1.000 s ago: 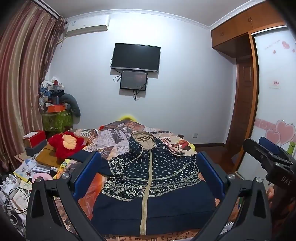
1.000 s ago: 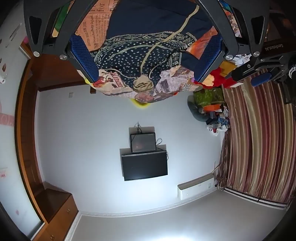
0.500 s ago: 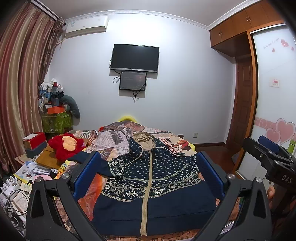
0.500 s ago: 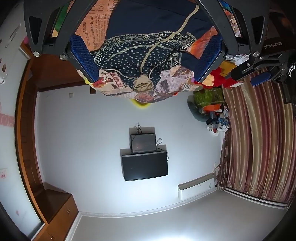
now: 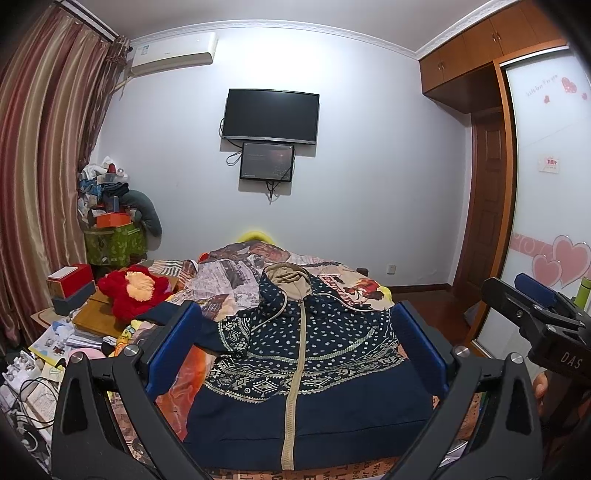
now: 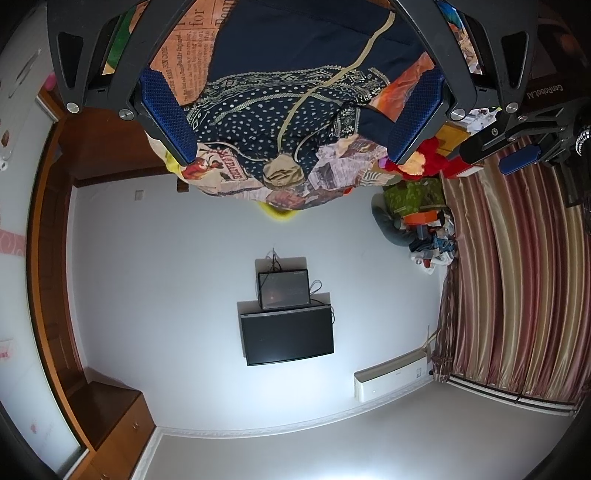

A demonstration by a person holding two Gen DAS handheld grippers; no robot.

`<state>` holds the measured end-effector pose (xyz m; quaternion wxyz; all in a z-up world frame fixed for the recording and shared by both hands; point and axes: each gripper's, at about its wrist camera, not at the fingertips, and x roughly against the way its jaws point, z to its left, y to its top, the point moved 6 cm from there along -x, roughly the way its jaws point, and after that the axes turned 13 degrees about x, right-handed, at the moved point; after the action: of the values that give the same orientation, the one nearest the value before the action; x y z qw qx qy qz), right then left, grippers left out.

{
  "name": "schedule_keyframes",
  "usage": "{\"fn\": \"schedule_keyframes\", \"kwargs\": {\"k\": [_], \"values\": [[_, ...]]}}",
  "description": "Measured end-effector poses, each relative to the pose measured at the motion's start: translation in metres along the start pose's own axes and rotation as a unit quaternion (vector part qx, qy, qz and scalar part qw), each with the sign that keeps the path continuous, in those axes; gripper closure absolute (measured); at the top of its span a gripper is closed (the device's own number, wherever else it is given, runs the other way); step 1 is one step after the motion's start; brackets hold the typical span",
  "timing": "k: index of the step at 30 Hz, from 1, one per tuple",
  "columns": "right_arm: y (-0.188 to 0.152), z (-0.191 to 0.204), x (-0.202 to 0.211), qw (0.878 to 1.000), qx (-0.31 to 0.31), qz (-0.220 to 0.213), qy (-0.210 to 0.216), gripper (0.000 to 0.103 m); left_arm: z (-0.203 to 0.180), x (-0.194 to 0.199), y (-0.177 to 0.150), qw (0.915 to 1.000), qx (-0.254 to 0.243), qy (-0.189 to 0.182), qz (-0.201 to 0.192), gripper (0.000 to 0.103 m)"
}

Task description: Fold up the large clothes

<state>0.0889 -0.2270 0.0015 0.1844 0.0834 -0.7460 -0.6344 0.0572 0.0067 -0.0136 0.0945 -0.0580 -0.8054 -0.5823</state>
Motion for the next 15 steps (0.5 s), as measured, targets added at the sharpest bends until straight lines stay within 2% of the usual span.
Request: {"fn": "schedule_keyframes", "kwargs": {"k": [15], "values": [[-0.0005,-0.001,-0.0003,1.0,-0.003,0.0,0.001,0.0,-0.0006,0.0007,-0.0009,1.0,-0.002,-0.001,0.0,0.0]]}}
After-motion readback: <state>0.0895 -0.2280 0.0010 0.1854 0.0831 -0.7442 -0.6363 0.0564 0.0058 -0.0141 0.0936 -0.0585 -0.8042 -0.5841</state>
